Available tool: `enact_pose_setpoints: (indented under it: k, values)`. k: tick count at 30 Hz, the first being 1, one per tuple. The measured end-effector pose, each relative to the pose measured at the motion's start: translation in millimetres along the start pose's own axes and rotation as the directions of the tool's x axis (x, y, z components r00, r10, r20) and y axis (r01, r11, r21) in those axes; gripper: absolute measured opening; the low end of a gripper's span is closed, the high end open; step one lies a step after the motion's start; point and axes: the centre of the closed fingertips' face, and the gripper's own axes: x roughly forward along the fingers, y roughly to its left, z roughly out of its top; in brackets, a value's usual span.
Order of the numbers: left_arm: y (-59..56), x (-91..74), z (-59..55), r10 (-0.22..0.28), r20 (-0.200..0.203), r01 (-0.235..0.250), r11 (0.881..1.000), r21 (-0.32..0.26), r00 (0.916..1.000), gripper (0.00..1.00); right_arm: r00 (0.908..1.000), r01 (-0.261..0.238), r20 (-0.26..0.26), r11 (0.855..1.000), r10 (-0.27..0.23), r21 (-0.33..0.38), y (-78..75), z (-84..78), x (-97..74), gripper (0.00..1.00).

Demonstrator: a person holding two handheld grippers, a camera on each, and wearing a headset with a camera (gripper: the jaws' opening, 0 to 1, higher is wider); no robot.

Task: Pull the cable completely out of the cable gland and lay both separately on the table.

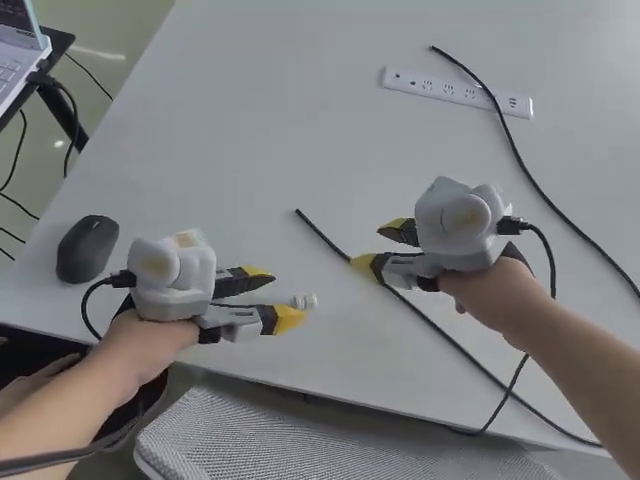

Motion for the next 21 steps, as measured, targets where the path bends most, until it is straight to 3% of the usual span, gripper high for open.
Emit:
enact_pose_setpoints:
  k: [5,8,10,16,21]
  values:
    - [-10.5,-6.0,0.4,0.009,-0.001,-0.009,0.999,-0.031,1.0,0.58,0.9988,0.007,0.048,1.0,-0.007,-0.005,10.4,6.4,-27.7,0.38]
    - [-15.7,-12.8,4.2,0.023,0.03,-0.022,0.999,-0.031,0.9993,0.6,0.9972,0.015,0.073,1.0,-0.015,-0.003,12.4,8.6,-40.6,0.39]
    - [-20.3,-18.2,3.4,0.034,0.019,-0.033,0.998,-0.052,0.9992,0.61,0.9944,0.019,0.104,1.0,-0.02,0.007,16.1,12.7,-51.9,0.41]
    - [-37.1,-35.8,13.8,0.043,0.051,-0.043,0.999,-0.009,0.9978,0.66,0.9872,0.036,0.154,0.999,-0.04,0.025,20.8,7.6,-81.3,0.46]
    - [-41.9,-48.4,23.0,0.057,0.071,-0.058,0.998,0.009,0.9958,0.72,0.9815,0.043,0.185,0.998,-0.05,0.046,22.9,-2.9,-101.9,0.51]
